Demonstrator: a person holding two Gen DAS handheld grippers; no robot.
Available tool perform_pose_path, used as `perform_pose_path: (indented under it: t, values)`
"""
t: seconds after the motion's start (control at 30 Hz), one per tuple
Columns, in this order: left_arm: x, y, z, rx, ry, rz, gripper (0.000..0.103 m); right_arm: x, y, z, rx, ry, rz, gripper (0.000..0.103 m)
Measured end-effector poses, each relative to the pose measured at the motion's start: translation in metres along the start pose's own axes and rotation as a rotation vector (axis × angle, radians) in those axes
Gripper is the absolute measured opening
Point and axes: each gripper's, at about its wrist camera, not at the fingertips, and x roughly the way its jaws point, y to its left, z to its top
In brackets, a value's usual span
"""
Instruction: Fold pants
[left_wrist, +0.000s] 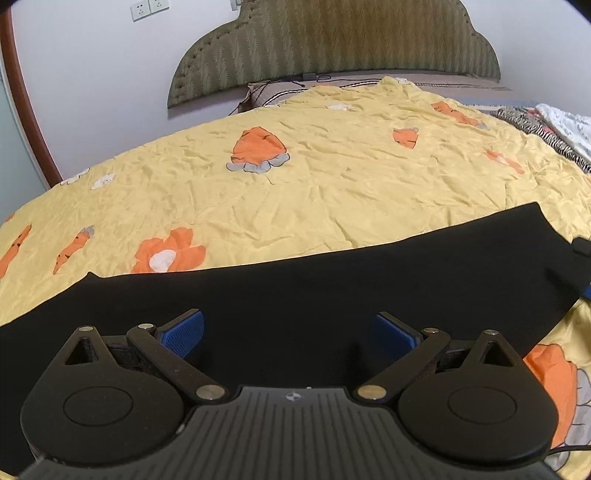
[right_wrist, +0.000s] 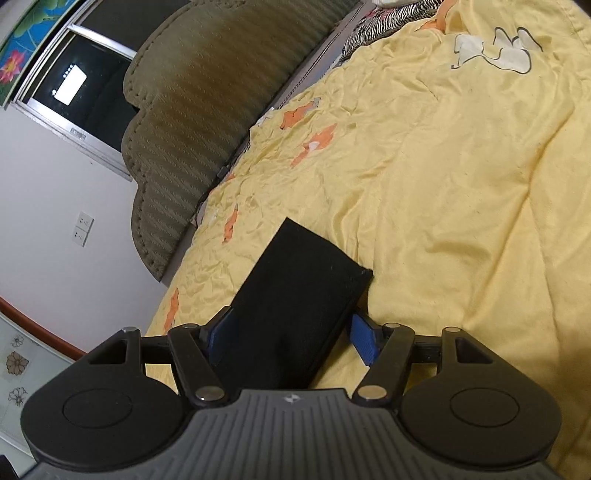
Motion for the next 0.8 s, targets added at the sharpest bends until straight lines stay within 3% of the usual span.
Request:
perform_pose_path:
  t: [0.37,0.53,0.7,0.8]
  values:
    - [0.008,-0.011,0.001,0.033,0.005,0.014,0.100,0.022,0.005,0.005,0.037,-0.013,0.037,0.065]
    - [0.012,-0.014,0.002,0.042,0.007,0.016,0.100,0.033,0.004,0.005,0.041,0.013,0.015,0.031]
    - [0.015,-0.014,0.006,0.059,0.002,0.015,0.100,0.034,0.010,0.004,-0.041,0.011,-0.029,0.012]
    - [0.019,-0.013,0.011,0.055,0.018,-0.013,0.100,0.031,0.023,0.003,-0.149,-0.001,-0.062,0.008]
